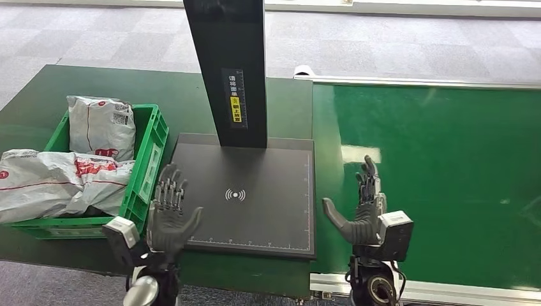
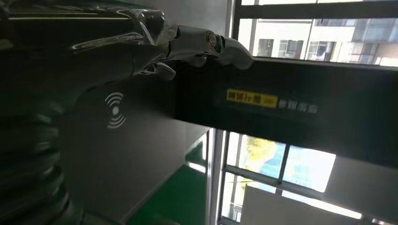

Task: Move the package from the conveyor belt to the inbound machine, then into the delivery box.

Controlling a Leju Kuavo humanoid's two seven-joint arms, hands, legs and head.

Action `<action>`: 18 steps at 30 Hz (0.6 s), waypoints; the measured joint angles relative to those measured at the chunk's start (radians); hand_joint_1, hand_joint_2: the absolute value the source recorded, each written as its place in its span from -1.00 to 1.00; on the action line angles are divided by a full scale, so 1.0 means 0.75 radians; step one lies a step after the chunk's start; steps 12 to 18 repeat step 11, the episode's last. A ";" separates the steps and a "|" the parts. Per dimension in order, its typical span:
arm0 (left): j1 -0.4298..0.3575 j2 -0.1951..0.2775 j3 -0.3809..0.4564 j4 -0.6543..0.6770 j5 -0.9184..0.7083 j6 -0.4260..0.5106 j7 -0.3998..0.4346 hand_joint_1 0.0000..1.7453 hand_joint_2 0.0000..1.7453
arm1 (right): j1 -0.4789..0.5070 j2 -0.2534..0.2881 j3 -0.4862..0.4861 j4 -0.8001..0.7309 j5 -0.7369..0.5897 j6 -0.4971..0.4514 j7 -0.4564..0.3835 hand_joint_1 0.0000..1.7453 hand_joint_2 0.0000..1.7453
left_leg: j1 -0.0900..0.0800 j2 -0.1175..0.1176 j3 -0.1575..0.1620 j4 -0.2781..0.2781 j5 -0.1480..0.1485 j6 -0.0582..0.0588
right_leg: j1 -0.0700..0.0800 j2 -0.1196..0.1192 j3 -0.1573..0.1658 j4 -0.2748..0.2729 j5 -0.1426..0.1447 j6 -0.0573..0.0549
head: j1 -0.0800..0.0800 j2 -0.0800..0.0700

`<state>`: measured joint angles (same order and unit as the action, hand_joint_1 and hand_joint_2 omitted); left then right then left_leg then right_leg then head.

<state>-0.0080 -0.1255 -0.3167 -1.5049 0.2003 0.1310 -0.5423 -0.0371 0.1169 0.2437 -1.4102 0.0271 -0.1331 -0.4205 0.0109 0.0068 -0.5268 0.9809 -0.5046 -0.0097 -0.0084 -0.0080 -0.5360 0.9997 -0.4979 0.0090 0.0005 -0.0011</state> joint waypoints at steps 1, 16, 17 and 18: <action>0.014 -0.011 -0.039 0.013 -0.024 0.013 -0.002 -1.00 1.00 | 0.002 0.005 0.027 0.023 -0.002 0.004 0.001 -1.00 1.00 | 0.000 0.000 0.000 0.000 0.000 0.000 | 0.000 0.000 0.000 0.000 0.000 0.000 | 0.000 0.000; 0.056 -0.029 -0.146 0.065 -0.089 0.041 0.013 -1.00 1.00 | 0.028 0.025 0.130 0.104 -0.007 0.008 0.006 -1.00 1.00 | 0.001 0.000 -0.002 0.000 0.000 0.000 | 0.001 0.000 -0.002 0.000 0.000 0.000 | 0.000 0.000; 0.056 -0.029 -0.146 0.065 -0.089 0.041 0.013 -1.00 1.00 | 0.028 0.025 0.130 0.104 -0.007 0.008 0.006 -1.00 1.00 | 0.001 0.000 -0.002 0.000 0.000 0.000 | 0.001 0.000 -0.002 0.000 0.000 0.000 | 0.000 0.000; 0.056 -0.029 -0.146 0.065 -0.089 0.041 0.013 -1.00 1.00 | 0.028 0.025 0.130 0.104 -0.007 0.008 0.006 -1.00 1.00 | 0.001 0.000 -0.002 0.000 0.000 0.000 | 0.001 0.000 -0.002 0.000 0.000 0.000 | 0.000 0.000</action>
